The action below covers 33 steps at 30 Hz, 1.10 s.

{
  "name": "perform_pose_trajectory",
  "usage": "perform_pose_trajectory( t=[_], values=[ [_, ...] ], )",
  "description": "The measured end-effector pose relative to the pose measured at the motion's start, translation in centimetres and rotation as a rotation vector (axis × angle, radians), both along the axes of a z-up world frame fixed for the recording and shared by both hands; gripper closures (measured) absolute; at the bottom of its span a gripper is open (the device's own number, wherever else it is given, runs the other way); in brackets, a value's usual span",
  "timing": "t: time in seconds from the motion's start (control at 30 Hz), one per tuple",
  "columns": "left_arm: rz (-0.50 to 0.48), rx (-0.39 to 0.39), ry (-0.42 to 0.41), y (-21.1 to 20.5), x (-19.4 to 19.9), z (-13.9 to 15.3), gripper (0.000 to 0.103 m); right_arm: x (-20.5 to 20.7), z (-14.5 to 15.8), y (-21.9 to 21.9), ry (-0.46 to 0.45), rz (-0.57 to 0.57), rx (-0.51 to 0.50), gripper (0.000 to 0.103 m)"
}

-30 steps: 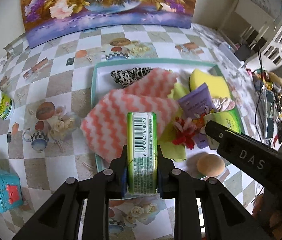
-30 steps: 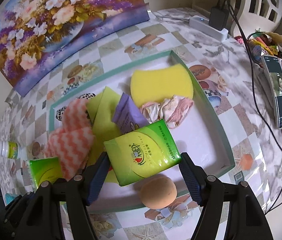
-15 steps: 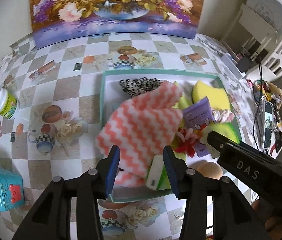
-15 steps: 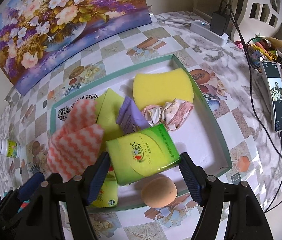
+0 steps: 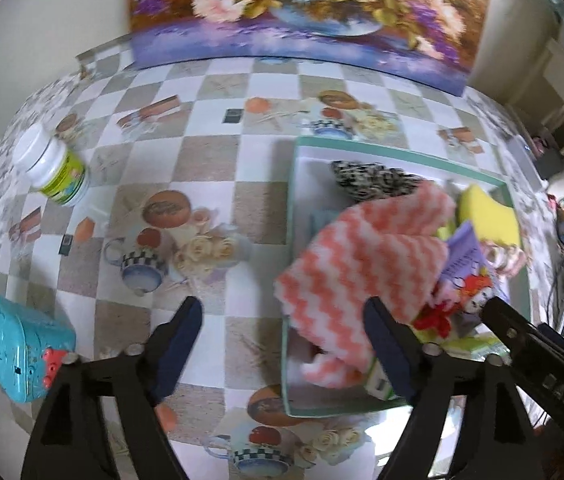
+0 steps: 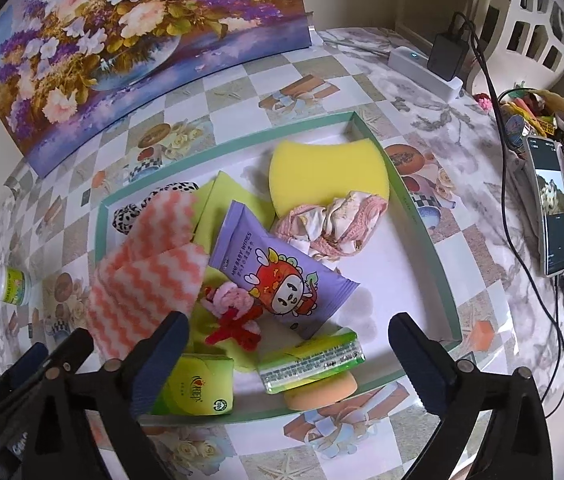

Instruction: Organize soft objects

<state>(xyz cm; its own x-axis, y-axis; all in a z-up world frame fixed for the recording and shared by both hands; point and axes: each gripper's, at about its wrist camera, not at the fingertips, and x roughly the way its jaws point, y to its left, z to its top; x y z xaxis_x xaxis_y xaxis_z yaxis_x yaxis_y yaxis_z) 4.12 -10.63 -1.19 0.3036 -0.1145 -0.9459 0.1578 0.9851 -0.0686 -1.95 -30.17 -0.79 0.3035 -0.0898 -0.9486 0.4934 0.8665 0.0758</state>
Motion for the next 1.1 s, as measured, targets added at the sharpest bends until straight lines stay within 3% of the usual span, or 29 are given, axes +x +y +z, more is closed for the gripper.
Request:
perform_pose_trajectory(
  t=[0.27, 0.53, 0.67, 0.83, 0.97, 1.1],
  values=[
    [0.06, 0.016, 0.021, 1.6, 1.1, -1.3, 0.014, 0.2, -0.2, 0.3, 0.006, 0.011, 0.004, 0.002],
    [0.057, 0.006, 0.037, 2.3, 0.9, -1.6, 0.014, -0.1, -0.3, 0.4, 0.019, 0.01, 0.01, 0.002],
    [0.055, -0.009, -0.001, 2.9, 0.4, -0.5, 0.014, -0.5, 0.2, 0.8, 0.005, 0.011, 0.006, 0.002],
    [0.065, 0.029, -0.056, 4.1, -0.8, 1.1, 0.014, -1.2, 0.9, 2.3, -0.005, 0.051, -0.003, 0.002],
    [0.1, 0.0, -0.08, 5.6, -2.4, 2.2, 0.014, -2.1, 1.7, 3.7, -0.026, 0.091, -0.015, 0.002],
    [0.11, 0.06, -0.117, 6.4, -4.4, 2.9, 0.014, -3.4, 2.2, 4.9, -0.042, 0.118, -0.027, 0.002]
  ],
)
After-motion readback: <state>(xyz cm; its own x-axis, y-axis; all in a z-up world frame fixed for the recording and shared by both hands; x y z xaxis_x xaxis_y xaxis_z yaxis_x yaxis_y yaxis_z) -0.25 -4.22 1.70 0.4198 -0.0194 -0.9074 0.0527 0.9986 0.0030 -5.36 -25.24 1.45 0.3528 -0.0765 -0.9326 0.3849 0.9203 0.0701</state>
